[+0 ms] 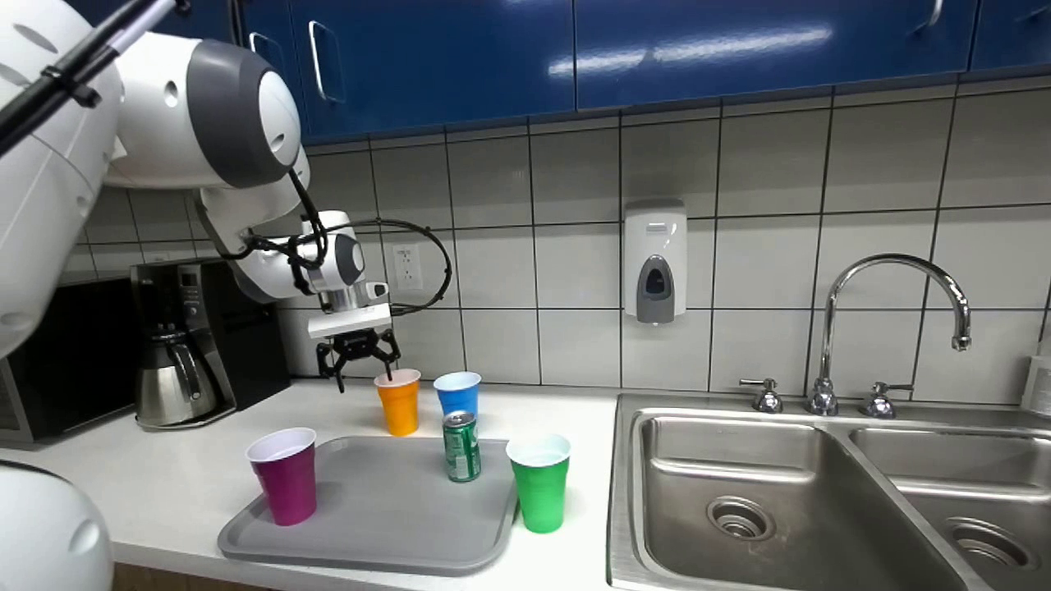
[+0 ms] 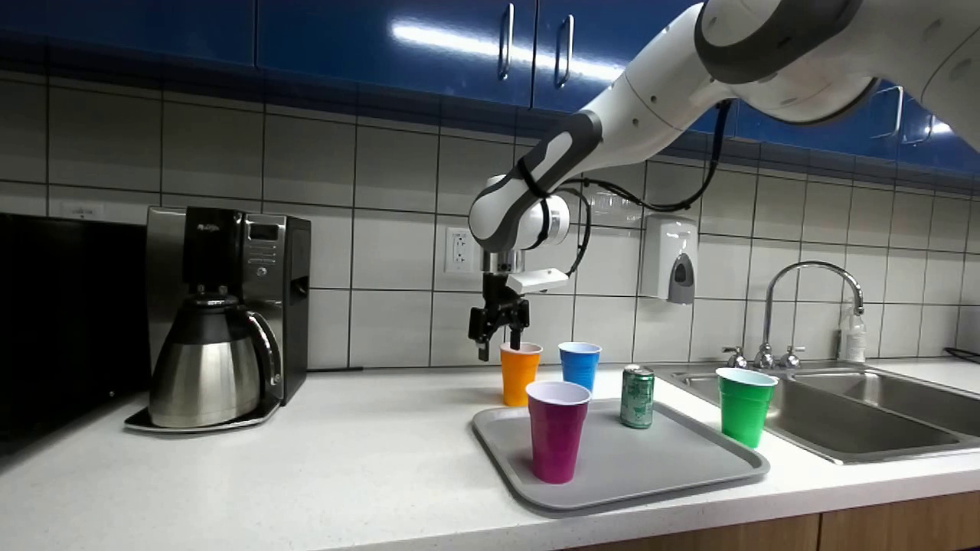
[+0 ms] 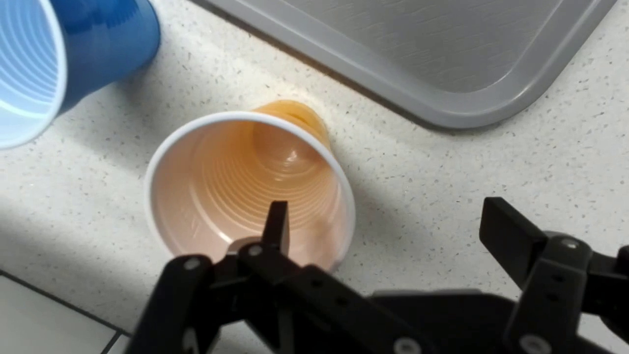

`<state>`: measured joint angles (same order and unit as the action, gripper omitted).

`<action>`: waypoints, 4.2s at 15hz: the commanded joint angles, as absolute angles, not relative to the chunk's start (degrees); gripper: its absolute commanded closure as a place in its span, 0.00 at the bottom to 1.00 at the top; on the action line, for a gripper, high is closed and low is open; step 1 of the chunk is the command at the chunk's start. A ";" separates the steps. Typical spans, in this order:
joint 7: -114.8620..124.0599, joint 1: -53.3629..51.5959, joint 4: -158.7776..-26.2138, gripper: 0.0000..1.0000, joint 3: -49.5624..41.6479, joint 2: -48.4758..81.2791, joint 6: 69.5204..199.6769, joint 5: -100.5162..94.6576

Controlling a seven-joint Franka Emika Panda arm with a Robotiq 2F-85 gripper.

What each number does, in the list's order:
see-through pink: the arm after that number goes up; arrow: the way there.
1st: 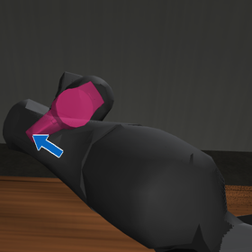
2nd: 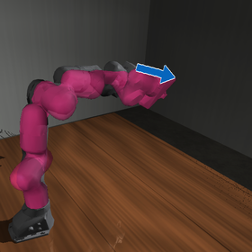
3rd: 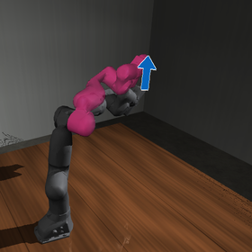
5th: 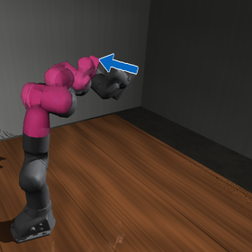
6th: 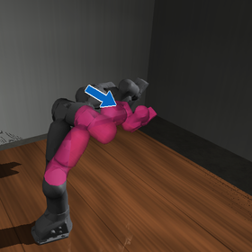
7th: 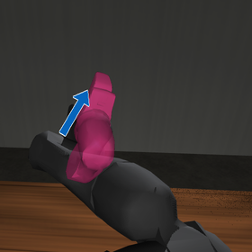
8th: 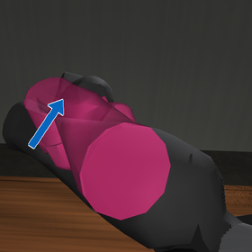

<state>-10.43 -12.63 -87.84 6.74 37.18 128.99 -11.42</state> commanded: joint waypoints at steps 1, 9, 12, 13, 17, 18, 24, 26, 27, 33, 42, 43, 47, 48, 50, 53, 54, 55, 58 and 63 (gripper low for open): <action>-9.97 -13.37 -83.42 0.00 5.71 40.08 126.32 -12.75; -10.42 -13.46 -81.98 0.51 5.23 41.23 126.23 -13.27; -10.66 -13.47 -81.75 0.73 5.28 41.01 126.22 -13.46; -10.54 -13.58 -81.60 0.82 5.11 41.02 126.24 -13.72; -10.42 -13.74 -81.63 1.00 4.59 40.92 126.45 -15.03; -10.29 -13.77 -81.73 1.00 4.46 40.86 126.44 -15.26; -10.73 -14.14 -82.72 0.99 4.70 38.92 126.50 -16.16; -10.52 -14.62 -84.32 0.99 4.96 36.87 127.50 -16.55; -10.35 -14.88 -84.92 0.99 5.03 36.00 127.82 -16.65; -8.98 -16.24 -90.58 0.99 5.13 29.74 129.10 -17.07; -8.88 -15.11 -103.96 0.99 6.01 21.19 129.84 -16.21; -8.89 -14.92 -105.39 0.99 6.16 20.27 129.91 -15.93; -8.01 -14.83 -109.87 0.99 6.17 17.44 130.17 -16.43; -7.73 -14.83 -110.67 0.99 6.15 17.03 130.30 -16.59; -7.17 -14.79 -112.29 0.99 6.17 16.11 130.86 -16.64; -6.15 -14.90 -114.35 0.99 5.99 15.82 132.79 -17.45; -6.87 -14.59 -114.93 0.99 6.29 15.81 133.59 -16.67; -7.00 -14.57 -115.27 0.99 6.32 15.95 134.20 -16.67; -7.01 -14.48 -116.36 0.99 6.28 16.27 135.96 -16.51; -6.11 -15.05 -117.96 0.99 6.18 16.58 137.66 -17.34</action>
<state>-8.26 -15.81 -115.67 5.17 18.03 135.99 -15.45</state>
